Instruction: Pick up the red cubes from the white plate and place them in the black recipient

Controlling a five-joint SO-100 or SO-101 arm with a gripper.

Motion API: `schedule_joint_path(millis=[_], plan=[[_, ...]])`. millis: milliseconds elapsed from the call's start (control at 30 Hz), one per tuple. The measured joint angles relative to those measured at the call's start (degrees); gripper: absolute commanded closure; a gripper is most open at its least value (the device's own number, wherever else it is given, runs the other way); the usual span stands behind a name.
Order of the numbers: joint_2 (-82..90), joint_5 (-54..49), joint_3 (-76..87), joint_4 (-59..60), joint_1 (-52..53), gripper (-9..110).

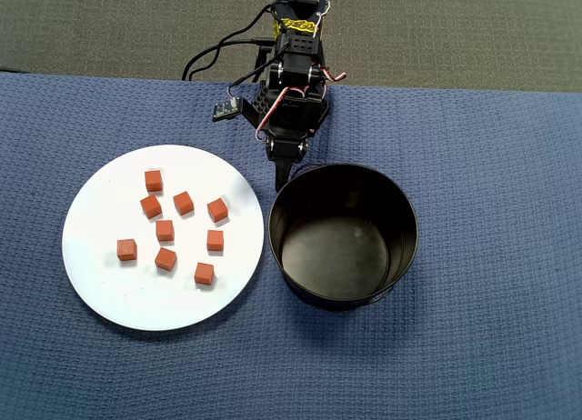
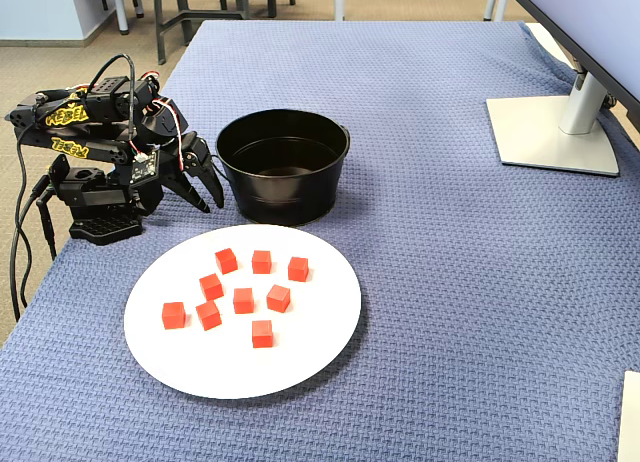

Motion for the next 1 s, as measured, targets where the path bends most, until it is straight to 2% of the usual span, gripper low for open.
schedule_joint_path(millis=[67,233,533,733,1000], plan=[[-0.1,-0.3,0.0,-0.4,0.3,101],[-0.1,-9.6,0.0,-1.3,3.3,101],[-0.1,-11.8,0.0,-1.5,4.5,101],[-3.6,-14.4,-4.2,-3.5,11.0,94],[-9.1,-23.8,-15.0,-2.0,19.2,83]])
